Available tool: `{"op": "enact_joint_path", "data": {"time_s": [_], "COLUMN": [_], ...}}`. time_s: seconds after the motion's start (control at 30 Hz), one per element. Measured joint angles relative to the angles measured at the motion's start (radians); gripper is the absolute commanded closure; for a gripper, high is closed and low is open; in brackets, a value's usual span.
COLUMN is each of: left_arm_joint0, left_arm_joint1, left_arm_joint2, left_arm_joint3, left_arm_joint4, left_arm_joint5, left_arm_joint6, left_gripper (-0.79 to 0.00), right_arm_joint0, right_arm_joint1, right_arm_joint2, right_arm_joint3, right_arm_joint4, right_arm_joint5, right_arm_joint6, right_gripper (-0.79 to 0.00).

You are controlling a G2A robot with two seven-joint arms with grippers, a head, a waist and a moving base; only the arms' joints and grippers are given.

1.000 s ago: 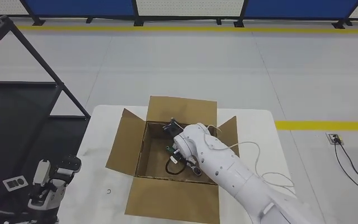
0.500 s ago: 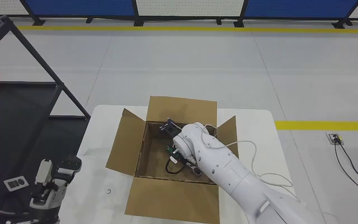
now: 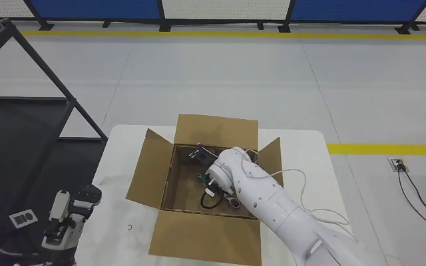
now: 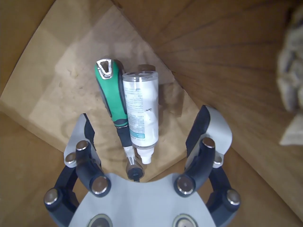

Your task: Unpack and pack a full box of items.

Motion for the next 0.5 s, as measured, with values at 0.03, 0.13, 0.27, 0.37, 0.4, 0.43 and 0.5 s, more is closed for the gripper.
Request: {"op": "enact_joint_path", "data": {"time_s": [0.03, 0.13, 0.27, 0.37, 0.4, 0.43, 0.5], "left_arm_joint0": [0.000, 0.000, 0.000, -0.001, -0.002, -0.002, -0.005], "left_arm_joint1": [0.000, -0.001, -0.001, -0.002, -0.002, -0.002, -0.002], "left_arm_joint2": [0.000, 0.001, 0.002, 0.003, 0.004, 0.005, 0.007], "left_arm_joint3": [0.000, -0.001, -0.001, -0.001, -0.001, -0.002, -0.002], "left_arm_joint4": [0.000, 0.001, 0.000, 0.003, 0.004, 0.005, 0.005], "left_arm_joint5": [0.000, 0.000, 0.000, 0.003, 0.004, 0.006, 0.006], "left_arm_joint6": [0.000, 0.001, 0.000, 0.001, 0.002, 0.002, 0.002], "left_gripper": [-0.785, -0.785, -0.785, -0.785, -0.785, -0.785, -0.785], "right_arm_joint0": [0.004, 0.012, 0.019, 0.020, 0.021, 0.021, 0.021], "right_arm_joint1": [0.002, 0.007, 0.006, 0.001, -0.001, -0.003, -0.007], "right_arm_joint2": [0.007, 0.024, 0.032, 0.031, 0.031, 0.030, 0.027], "right_arm_joint3": [0.012, 0.050, 0.086, 0.101, 0.106, 0.109, 0.114], "right_arm_joint4": [0.005, 0.020, 0.021, 0.018, 0.017, 0.016, 0.009], "right_arm_joint5": [-0.024, -0.102, -0.155, -0.167, -0.171, -0.173, -0.174], "right_arm_joint6": [-0.005, -0.019, -0.024, -0.028, -0.030, -0.030, -0.027], "right_gripper": [-0.631, -0.360, -0.317, -0.314, -0.302, -0.299, -0.292]}}
